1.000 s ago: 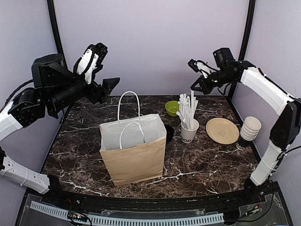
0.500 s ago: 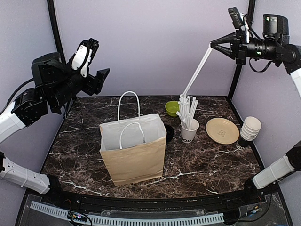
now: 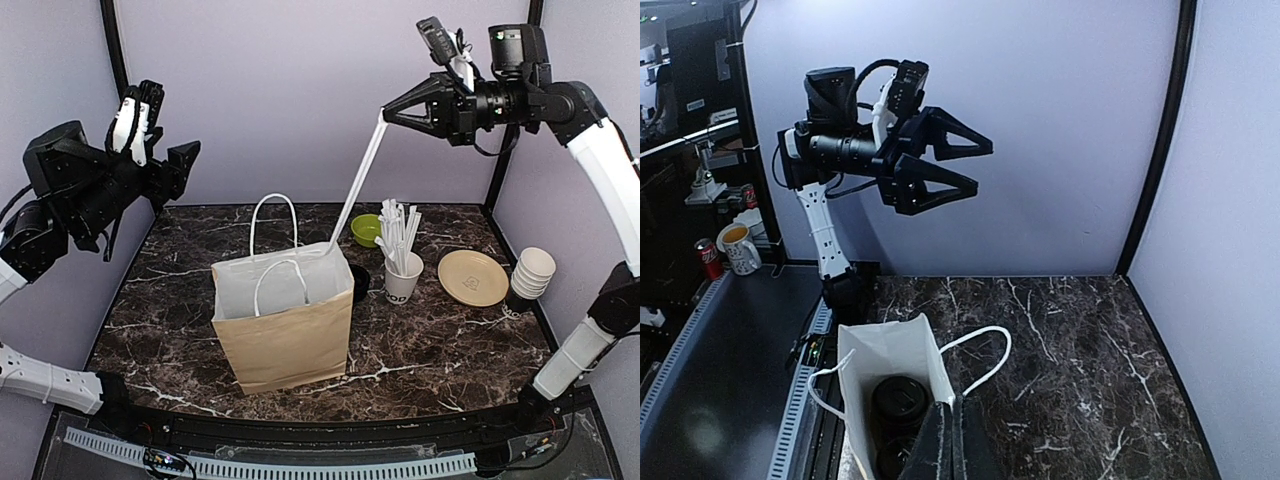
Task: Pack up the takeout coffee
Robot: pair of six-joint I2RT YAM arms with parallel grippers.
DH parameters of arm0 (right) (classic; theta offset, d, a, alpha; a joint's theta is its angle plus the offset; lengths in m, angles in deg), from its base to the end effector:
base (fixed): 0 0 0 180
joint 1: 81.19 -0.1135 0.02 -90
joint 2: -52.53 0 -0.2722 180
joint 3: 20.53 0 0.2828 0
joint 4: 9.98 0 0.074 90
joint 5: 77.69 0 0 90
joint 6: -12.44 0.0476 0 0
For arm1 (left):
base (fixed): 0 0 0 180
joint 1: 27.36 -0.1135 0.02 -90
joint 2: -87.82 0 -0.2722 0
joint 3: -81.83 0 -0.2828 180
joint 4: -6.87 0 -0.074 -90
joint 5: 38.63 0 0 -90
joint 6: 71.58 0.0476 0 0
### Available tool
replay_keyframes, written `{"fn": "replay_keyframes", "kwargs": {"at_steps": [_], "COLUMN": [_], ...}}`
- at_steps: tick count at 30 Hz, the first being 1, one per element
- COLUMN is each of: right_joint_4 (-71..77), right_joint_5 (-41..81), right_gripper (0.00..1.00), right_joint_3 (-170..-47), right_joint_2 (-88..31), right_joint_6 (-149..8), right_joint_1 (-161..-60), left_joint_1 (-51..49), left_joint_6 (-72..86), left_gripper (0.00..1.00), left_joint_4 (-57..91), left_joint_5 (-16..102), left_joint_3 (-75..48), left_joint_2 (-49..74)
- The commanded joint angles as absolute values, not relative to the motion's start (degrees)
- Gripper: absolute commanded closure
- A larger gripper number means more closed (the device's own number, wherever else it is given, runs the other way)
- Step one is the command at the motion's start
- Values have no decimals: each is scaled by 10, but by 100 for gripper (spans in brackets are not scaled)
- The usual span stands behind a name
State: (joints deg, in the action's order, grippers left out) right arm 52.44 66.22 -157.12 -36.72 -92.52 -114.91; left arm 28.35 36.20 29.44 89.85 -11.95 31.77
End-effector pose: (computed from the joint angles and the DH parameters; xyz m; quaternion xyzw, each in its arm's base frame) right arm 0.2337 0.2022 0.5671 -0.5428 0.5310 0.4434 0.4762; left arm 0.1500 -0.1674 0.4961 0.1734 0.6467 -0.0256 0.7424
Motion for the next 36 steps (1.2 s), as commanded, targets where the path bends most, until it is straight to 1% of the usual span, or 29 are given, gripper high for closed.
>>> {"fn": "replay_keyframes", "kwargs": {"at_steps": [1, 6, 12, 14, 15, 16, 17, 18, 22, 24, 27, 29, 32, 36], "right_joint_4": [523, 573, 636, 660, 666, 676, 687, 690, 678, 670, 661, 637, 573, 505], "right_joint_5": [633, 543, 406, 389, 387, 385, 384, 384, 383, 382, 391, 399, 392, 390], "right_gripper": [100, 100, 100, 100, 98, 83, 65, 56, 46, 45, 48, 51, 59, 63], "right_joint_3": [-1577, -1556, -1563, -1570, -1569, -1573, -1583, -1593, -1612, -1610, -1583, -1529, -1421, -1314], "right_joint_2": [-392, -432, -496, -513, -518, -523, -527, -529, -498, -475, -448, -425, -392, -383], "right_joint_6": [-934, -995, -1059, -1075, -1080, -1091, -1095, -1094, -1089, -1089, -1079, -1067, -1045, -1009], "right_joint_1": [-1202, -1270, -1344, -1362, -1367, -1373, -1378, -1379, -1347, -1318, -1263, -1214, -1127, -1024], "left_joint_1": [280, 280, 280, 280, 280, 280, 280, 280, 280, 280, 280, 280, 280, 279], "left_joint_6": [347, 353, 361, 360, 361, 361, 364, 366, 374, 378, 385, 384, 376, 372], "left_gripper": [26, 27, 27, 27, 27, 27, 27, 27, 27, 27, 27, 27, 27, 27], "left_joint_4": [307, 303, 300, 300, 299, 298, 297, 296, 288, 282, 274, 272, 271, 269], "left_joint_5": [904, 910, 915, 916, 917, 918, 918, 920, 924, 922, 919, 916, 909, 903], "left_joint_3": [-129, -141, -160, -165, -167, -169, -171, -172, -176, -177, -178, -178, -181, -187], "left_joint_2": [335, 353, 362, 366, 367, 369, 370, 371, 370, 368, 360, 356, 353, 350]}}
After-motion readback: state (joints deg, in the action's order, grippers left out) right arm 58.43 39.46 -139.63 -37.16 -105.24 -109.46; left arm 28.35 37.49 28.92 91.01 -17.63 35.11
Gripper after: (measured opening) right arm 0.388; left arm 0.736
